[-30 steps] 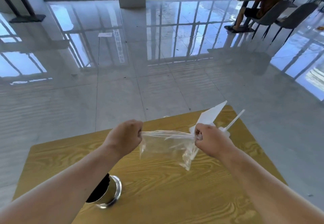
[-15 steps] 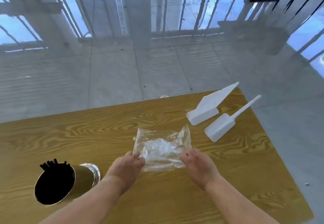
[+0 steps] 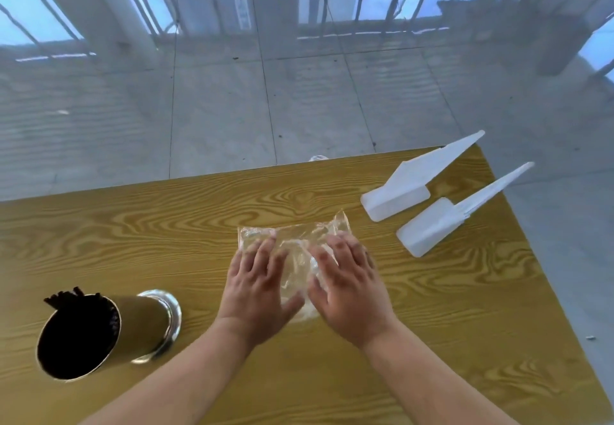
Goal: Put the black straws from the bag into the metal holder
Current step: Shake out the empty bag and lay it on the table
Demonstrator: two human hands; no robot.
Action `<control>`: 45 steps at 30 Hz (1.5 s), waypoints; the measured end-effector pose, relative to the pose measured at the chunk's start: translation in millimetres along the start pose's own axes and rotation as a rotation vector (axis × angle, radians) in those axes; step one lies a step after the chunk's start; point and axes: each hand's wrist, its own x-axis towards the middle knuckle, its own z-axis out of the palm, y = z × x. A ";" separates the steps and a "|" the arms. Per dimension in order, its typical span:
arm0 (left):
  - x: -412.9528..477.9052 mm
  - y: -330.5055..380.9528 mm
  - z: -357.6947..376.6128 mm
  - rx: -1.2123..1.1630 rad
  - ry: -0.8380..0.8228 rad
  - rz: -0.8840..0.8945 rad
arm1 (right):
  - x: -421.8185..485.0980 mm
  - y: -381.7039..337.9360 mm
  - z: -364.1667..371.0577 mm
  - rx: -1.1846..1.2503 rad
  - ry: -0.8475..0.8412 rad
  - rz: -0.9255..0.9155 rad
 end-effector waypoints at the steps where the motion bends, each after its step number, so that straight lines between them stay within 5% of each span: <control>1: 4.5 1.0 4.3 -0.002 -0.041 -0.024 | 7.3 -2.9 5.5 -0.012 -0.091 0.016; 6: 16.4 -16.9 44.4 0.094 -0.161 -0.053 | 12.7 26.4 59.4 -0.148 -0.442 0.153; 14: 16.9 -27.9 75.3 0.094 0.012 0.010 | -0.9 47.3 91.5 -0.127 -0.300 0.117; 30: 21.3 -29.3 88.3 0.157 0.024 0.009 | 0.7 47.7 98.0 -0.186 -0.273 0.116; 38: 26.5 -16.9 26.1 0.186 -0.304 -0.038 | 16.3 33.2 77.5 -0.190 -0.418 0.225; 45: -13.3 -38.4 -64.8 0.155 -0.058 -0.012 | 39.7 -4.5 45.0 -0.291 -0.451 0.244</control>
